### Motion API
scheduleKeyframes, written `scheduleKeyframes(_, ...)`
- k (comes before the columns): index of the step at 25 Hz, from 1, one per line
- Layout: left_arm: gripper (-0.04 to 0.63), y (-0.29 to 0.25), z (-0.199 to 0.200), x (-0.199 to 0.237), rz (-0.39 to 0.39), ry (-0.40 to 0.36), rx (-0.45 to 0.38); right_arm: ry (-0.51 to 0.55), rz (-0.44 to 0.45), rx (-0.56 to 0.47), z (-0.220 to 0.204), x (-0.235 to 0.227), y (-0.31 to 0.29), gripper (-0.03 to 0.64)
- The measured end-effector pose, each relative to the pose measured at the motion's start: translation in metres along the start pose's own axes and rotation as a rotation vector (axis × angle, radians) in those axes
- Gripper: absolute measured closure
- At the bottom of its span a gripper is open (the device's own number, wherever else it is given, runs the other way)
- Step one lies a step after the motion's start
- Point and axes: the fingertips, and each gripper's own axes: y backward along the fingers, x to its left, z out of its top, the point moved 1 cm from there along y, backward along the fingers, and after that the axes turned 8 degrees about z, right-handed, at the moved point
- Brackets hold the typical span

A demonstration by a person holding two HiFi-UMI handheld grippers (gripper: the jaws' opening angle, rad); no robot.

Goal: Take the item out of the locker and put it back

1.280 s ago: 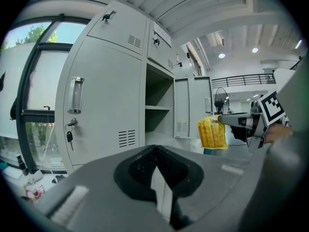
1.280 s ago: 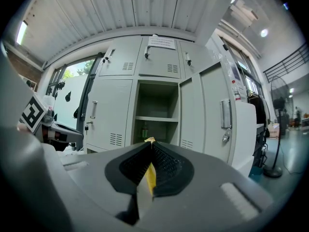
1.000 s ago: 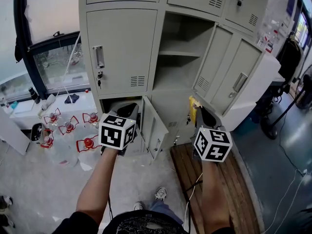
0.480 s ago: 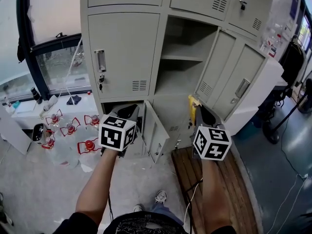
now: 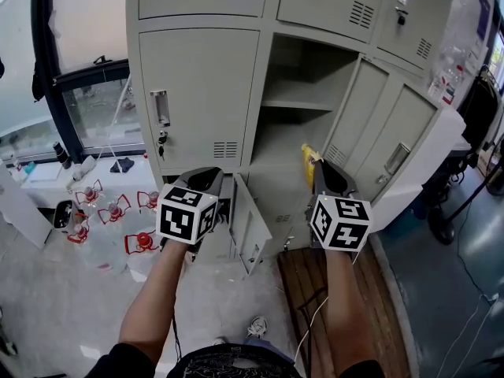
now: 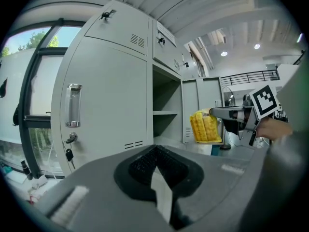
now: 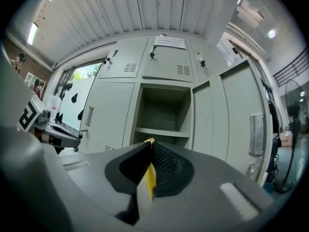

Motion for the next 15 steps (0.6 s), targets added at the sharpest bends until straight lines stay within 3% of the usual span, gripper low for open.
scheduleKeyframes(15,0.591,-0.039,0.035,0.010,0.058,0.012,-0.032,0.106,0.030,-0.090,0.060,-0.039,-0.072,0.588)
